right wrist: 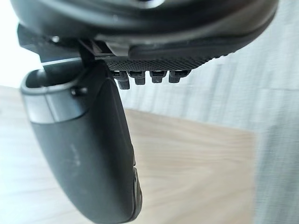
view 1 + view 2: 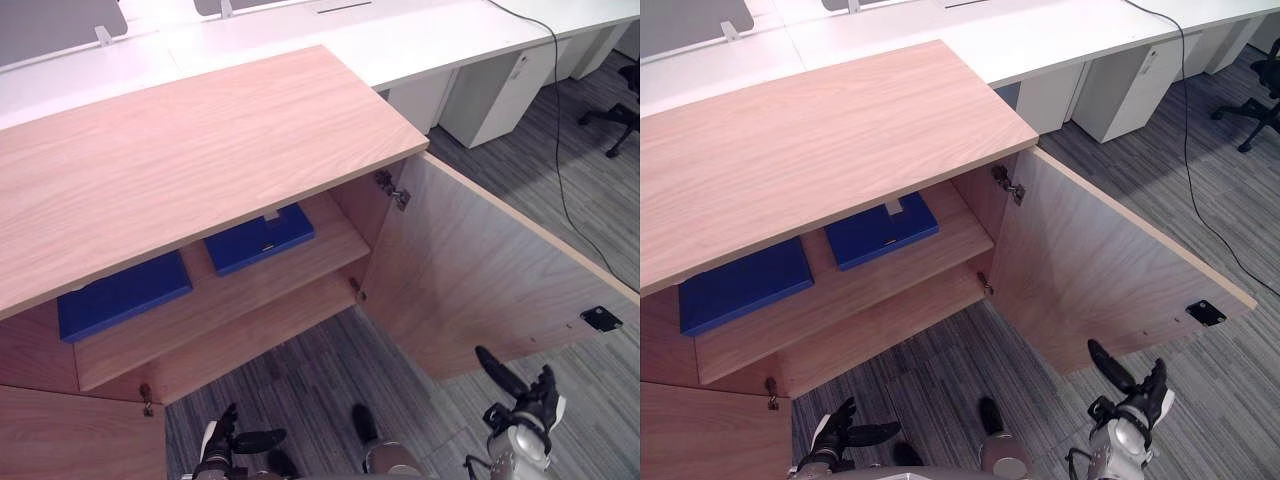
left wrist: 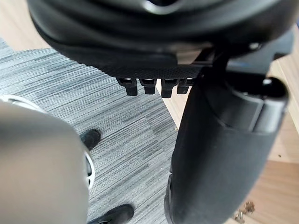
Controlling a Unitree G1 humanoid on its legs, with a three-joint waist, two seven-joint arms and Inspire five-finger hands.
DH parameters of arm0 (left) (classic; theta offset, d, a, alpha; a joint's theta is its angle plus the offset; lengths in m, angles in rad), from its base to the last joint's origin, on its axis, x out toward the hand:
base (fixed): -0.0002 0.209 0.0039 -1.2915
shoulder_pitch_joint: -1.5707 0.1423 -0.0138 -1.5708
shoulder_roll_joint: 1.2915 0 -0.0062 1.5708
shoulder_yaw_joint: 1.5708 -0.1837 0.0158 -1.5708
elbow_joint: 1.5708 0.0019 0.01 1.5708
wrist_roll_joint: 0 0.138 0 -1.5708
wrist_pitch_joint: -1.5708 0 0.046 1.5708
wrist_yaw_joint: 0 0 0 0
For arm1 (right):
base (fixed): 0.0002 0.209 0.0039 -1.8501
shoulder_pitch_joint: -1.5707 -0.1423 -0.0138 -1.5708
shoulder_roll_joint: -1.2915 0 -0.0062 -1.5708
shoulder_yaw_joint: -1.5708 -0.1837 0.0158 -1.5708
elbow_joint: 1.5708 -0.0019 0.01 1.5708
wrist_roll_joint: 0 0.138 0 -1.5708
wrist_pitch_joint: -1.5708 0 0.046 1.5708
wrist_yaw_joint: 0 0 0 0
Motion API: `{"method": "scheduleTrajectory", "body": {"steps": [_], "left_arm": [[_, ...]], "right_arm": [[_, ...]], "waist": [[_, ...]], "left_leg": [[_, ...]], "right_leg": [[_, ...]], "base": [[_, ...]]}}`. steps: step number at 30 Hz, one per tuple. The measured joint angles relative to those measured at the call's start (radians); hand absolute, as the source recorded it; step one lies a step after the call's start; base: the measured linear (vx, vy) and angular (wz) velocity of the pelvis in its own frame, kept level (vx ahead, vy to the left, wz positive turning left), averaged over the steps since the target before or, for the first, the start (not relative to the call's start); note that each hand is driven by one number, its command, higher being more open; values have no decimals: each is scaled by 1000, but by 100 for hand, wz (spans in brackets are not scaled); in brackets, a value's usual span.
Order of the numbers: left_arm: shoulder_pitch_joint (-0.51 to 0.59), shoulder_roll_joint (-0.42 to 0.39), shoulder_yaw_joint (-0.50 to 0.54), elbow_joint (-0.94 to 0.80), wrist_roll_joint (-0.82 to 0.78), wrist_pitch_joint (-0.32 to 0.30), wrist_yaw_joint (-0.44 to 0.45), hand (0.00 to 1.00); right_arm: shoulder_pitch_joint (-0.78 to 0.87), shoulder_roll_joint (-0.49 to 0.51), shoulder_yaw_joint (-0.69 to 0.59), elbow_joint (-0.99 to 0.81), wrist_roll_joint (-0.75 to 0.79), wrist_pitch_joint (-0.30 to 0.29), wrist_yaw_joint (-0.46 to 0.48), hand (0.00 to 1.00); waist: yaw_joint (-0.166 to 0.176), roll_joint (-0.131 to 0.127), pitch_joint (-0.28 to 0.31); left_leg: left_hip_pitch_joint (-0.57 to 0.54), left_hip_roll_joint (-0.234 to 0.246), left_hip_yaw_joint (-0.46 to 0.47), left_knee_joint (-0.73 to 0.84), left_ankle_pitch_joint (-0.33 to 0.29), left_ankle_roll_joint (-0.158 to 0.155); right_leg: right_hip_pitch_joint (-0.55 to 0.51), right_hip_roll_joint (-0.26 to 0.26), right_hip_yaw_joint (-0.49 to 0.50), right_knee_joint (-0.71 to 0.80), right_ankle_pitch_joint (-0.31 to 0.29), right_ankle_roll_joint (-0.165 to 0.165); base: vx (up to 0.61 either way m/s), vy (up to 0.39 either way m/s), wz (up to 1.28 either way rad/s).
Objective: Walk over to the cabinet, pick up the folder, carry it to the office cabinet, place the folder inside the office cabinet, then close the office cabinet door
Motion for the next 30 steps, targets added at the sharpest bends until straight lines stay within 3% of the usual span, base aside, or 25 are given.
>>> {"method": "scheduleTrajectory", "body": {"steps": [3,5,9,13,19,25,30], "left_arm": [[0,6,14,-1,1,0,-1,100],[2,9,14,2,0,1,-3,100],[-3,6,7,10,3,0,-9,100],[-20,-3,-30,19,21,-5,-10,100],[-26,-2,-30,28,21,-1,-6,100],[-68,-10,-77,91,41,6,5,100],[-104,-36,-110,90,60,8,14,100]], "right_arm": [[-47,-30,-14,2,18,-1,-31,100],[-48,-48,-20,2,23,-1,-35,100],[-48,-88,-15,9,30,-1,-41,100],[-77,-191,52,48,39,-1,-43,100],[-81,-162,157,-53,39,-1,-38,100],[192,5,350,-403,35,-10,-32,100],[436,19,603,-613,28,-20,-19,100]], "waist": [[7,3,1],[9,9,5],[2,34,20],[0,63,37],[-2,71,44],[-30,77,48],[-48,66,83]], "left_leg": [[-6,1,-12,5,-10,-12],[-8,-1,-27,4,-3,-2],[4,-5,-119,5,-1,1],[-6,-23,-221,13,-1,1],[-7,-41,-244,-13,-13,-21],[6,-20,-260,-20,-6,-15],[1,8,-218,34,-36,-28]], "right_leg": [[20,-4,-12,-49,8,-2],[36,-8,-21,-83,27,10],[71,-8,-53,-90,33,17],[56,-16,-47,-77,37,26],[19,-15,-27,-98,48,8],[2,26,9,-92,91,17],[-9,51,53,-79,99,11]], "base": [[1,-57,10],[12,-42,9],[29,-58,5],[-87,-16,-3],[-117,-20,-38],[22,-53,-32],[-17,-42,-32]]}}
